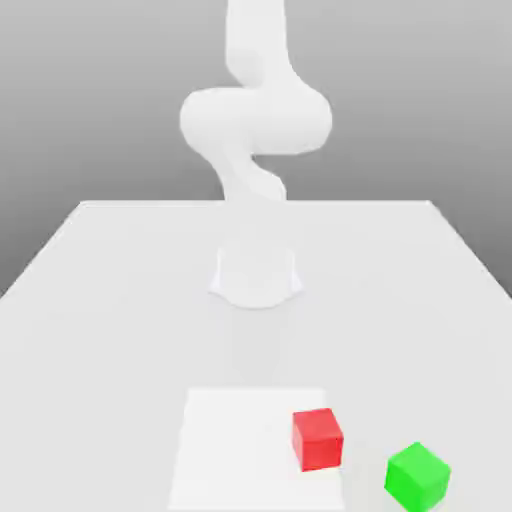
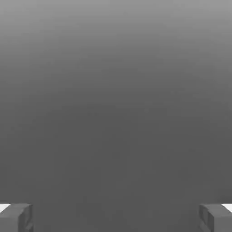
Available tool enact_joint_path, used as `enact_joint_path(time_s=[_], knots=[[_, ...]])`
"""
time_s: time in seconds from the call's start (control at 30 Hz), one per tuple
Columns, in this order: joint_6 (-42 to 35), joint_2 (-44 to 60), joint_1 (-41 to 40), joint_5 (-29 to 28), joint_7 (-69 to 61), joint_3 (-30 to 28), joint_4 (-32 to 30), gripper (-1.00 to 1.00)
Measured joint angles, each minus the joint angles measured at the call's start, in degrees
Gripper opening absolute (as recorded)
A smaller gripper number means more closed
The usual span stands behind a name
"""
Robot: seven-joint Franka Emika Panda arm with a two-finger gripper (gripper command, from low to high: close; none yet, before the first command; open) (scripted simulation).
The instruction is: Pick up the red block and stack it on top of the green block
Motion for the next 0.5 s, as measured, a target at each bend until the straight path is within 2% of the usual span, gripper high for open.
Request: enact_joint_path(time_s=[0.5], knots=[[15.5,31.5,3.1,-0.5,-1.0,3.1,-11.9,0.0]])
